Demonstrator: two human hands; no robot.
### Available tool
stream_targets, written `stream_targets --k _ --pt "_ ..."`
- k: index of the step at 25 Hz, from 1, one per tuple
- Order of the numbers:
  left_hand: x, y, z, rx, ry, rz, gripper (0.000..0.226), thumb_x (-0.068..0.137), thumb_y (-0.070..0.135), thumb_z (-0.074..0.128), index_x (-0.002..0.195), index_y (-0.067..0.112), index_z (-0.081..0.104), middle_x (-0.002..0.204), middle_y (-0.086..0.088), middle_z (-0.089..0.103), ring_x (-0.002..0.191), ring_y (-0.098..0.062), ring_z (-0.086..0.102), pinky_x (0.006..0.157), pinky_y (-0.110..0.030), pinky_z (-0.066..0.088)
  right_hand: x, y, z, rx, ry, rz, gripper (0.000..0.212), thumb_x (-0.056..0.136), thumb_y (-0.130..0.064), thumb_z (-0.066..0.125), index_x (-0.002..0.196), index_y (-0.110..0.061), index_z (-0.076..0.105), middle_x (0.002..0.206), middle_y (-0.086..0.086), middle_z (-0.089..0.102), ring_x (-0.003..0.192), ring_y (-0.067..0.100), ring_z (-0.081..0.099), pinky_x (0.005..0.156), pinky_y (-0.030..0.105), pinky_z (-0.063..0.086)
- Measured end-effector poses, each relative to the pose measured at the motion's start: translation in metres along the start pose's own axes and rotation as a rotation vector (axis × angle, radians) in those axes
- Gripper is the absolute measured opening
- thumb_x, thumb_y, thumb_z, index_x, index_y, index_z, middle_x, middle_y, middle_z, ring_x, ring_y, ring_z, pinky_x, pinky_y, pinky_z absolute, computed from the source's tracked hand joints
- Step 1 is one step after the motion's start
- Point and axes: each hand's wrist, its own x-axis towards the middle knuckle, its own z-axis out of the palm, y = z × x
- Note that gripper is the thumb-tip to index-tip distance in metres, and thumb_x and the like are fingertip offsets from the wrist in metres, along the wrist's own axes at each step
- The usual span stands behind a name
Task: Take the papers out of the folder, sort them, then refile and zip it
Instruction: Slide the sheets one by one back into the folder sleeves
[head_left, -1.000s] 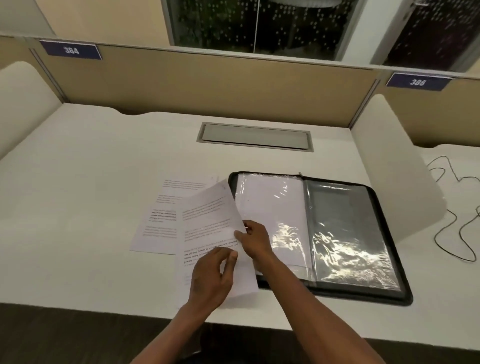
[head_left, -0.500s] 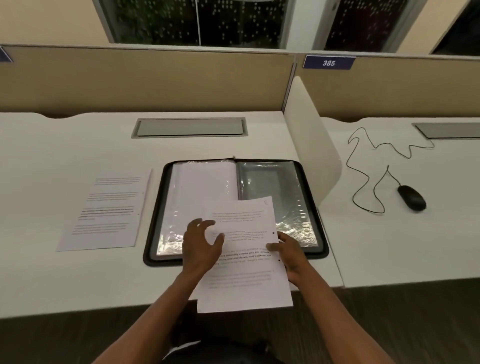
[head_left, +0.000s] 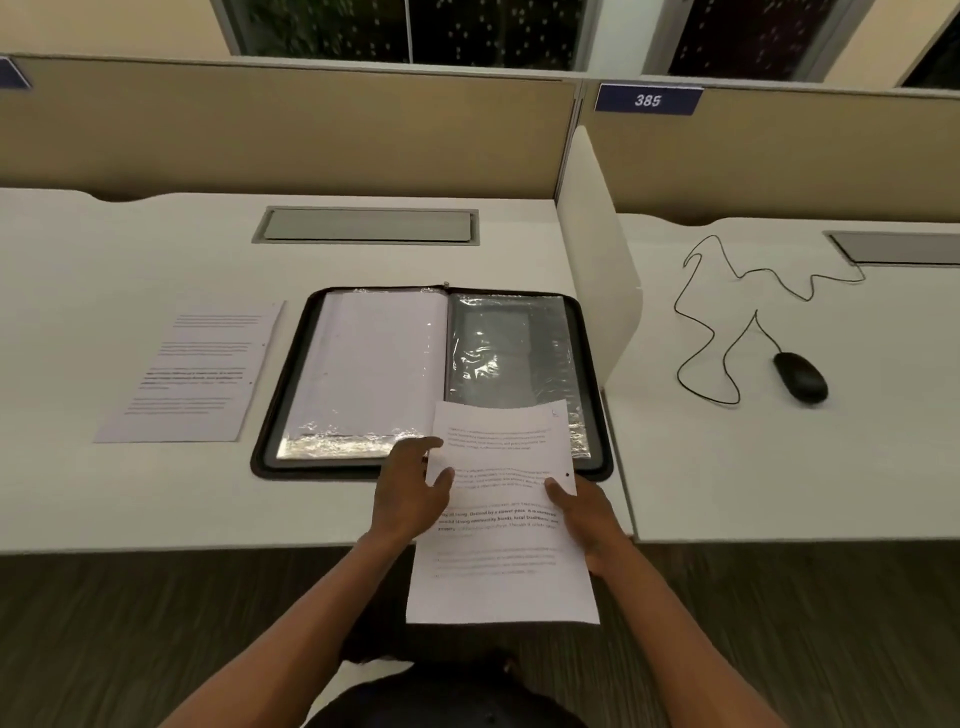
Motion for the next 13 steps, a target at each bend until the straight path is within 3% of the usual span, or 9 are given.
stream_targets --k 3,7,10,13 --pt "0.010 0.011 0.010 0.141 0.063 0.181 0.032 0.090 0.009 0.062 0.121 0.017 0.064 0.125 -0.002 0.059 0.113 -0.019 0.053 0.091 -0.025 0.042 -0.009 0.016 -0.025 0.108 -0.055 0.084 0.028 0.099 -0.026 0.062 0.123 -0.011 0.065 0.108 0.012 0.076 0.097 0.033 0.074 0.090 0.053 0.058" --pt "0.048 0.021 0.023 0.180 -0.083 0.247 0.036 0.089 -0.005 0.055 0.114 0.015 0.070 0.114 -0.002 0.067 0.109 -0.021 0.055 0.088 -0.026 0.042 -0.025 0.035 -0.054 0.241 -0.137 0.192 0.034 0.097 -0.021 0.064 0.126 -0.005 0.063 0.119 0.023 0.070 0.111 0.044 0.066 0.102 0.063 0.047" --pt "0.072 0.019 0.027 0.252 -0.184 0.320 0.015 0.088 0.011 0.069 0.097 0.021 0.075 0.096 0.006 0.066 0.094 -0.015 0.058 0.081 -0.035 0.051 -0.034 0.044 -0.069 0.266 -0.181 0.211 0.038 0.095 -0.018 0.065 0.129 -0.002 0.061 0.123 0.026 0.067 0.117 0.048 0.061 0.105 0.065 0.043" --pt "0.079 0.025 0.026 0.333 -0.258 0.382 0.013 0.081 0.035 0.078 0.092 0.027 0.076 0.096 0.011 0.059 0.093 -0.006 0.048 0.078 -0.028 0.047 -0.041 0.049 -0.079 0.273 -0.220 0.201 0.041 0.094 -0.018 0.064 0.131 -0.001 0.059 0.125 0.027 0.066 0.117 0.048 0.062 0.103 0.062 0.046"
